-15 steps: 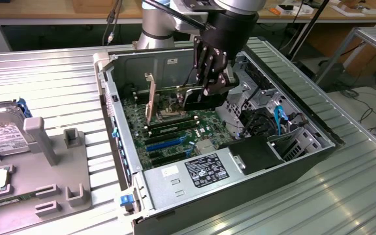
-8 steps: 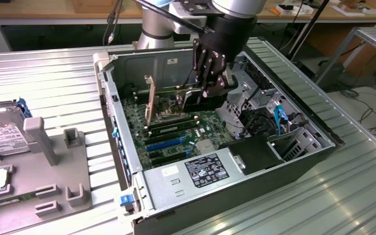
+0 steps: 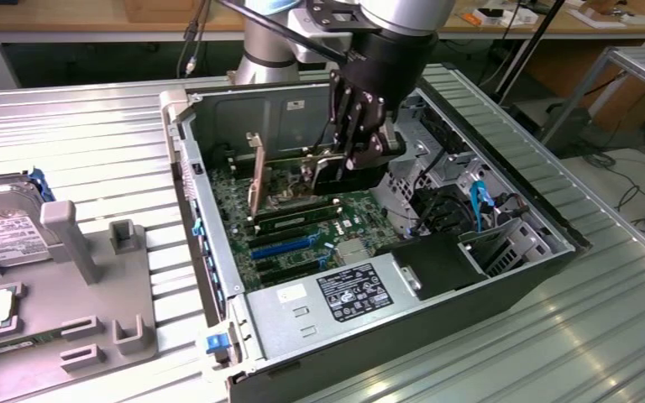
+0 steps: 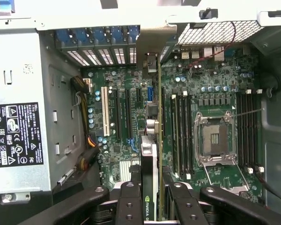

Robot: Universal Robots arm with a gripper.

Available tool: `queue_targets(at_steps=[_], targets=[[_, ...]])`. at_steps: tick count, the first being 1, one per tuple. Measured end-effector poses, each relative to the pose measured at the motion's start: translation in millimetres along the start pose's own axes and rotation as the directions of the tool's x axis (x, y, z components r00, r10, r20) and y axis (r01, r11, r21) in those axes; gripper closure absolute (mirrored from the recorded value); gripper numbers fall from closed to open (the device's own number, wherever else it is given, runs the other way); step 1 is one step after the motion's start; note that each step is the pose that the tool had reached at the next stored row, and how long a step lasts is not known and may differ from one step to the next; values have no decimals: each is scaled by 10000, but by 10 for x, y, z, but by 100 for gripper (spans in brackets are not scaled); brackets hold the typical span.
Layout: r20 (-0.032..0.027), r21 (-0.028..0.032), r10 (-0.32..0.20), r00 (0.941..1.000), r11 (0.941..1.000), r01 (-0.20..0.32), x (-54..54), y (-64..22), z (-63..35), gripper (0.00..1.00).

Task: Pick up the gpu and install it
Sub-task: 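Insert the gpu into the slot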

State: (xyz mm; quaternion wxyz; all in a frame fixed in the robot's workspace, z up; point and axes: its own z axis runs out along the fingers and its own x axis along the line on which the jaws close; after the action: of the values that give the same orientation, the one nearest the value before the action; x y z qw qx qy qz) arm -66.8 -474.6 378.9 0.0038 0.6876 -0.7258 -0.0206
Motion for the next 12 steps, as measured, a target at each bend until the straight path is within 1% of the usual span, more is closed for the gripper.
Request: queue_targets(at_steps=[12], targets=[[2, 30, -1, 10000, 10000, 1, 3, 26, 64, 73]])
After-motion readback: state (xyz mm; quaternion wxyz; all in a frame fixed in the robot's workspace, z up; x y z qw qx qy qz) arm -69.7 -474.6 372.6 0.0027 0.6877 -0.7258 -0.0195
